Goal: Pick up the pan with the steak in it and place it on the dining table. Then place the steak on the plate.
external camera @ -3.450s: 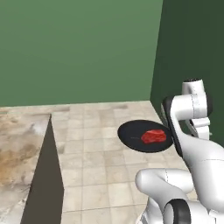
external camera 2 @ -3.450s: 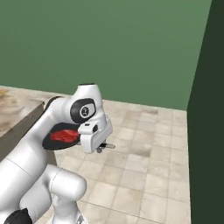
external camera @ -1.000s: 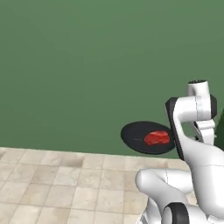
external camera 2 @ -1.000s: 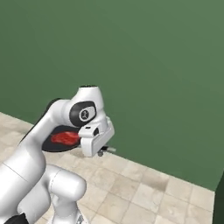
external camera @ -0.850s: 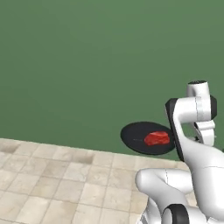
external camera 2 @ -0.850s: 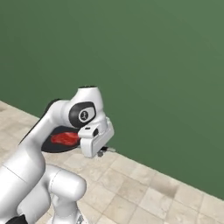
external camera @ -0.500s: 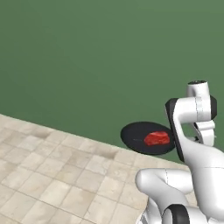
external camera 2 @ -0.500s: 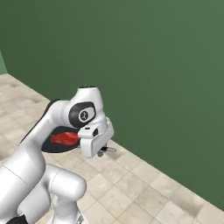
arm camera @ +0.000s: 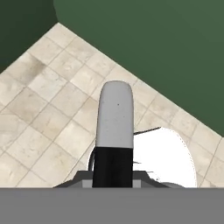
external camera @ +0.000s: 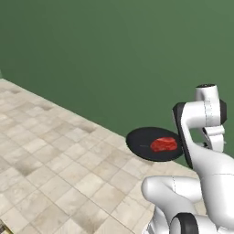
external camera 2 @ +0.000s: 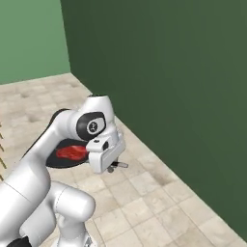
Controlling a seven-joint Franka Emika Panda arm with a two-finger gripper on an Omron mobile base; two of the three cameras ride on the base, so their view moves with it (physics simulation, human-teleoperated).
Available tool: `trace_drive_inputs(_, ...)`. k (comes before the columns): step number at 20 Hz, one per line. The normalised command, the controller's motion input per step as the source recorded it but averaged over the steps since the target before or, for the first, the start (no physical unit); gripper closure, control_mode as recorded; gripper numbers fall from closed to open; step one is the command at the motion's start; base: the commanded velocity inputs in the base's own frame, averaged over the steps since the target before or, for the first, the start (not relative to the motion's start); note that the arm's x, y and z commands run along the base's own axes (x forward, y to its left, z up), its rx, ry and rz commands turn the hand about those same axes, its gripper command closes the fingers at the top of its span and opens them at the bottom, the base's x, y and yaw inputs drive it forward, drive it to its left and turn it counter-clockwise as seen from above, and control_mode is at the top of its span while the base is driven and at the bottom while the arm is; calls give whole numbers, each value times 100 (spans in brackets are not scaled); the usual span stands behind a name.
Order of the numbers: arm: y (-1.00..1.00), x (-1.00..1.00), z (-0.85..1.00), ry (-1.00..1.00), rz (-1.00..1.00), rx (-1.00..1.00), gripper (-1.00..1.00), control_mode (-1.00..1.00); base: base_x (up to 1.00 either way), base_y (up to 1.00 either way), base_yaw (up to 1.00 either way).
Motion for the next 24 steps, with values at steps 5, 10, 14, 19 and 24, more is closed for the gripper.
trace_drive_inputs(5,0,0,0,0,0,0,100,100,0,0,50)
trace_drive_inputs(10,0,0,0,0,0,0,100,100,0,0,50)
trace_drive_inputs(14,0,0,0,0,0,0,100,100,0,0,50)
trace_drive_inputs(19,0,0,0,0,0,0,100,100,2,11,25)
trace_drive_inputs(24,0,0,0,0,0,0,100,100,30,-47,2)
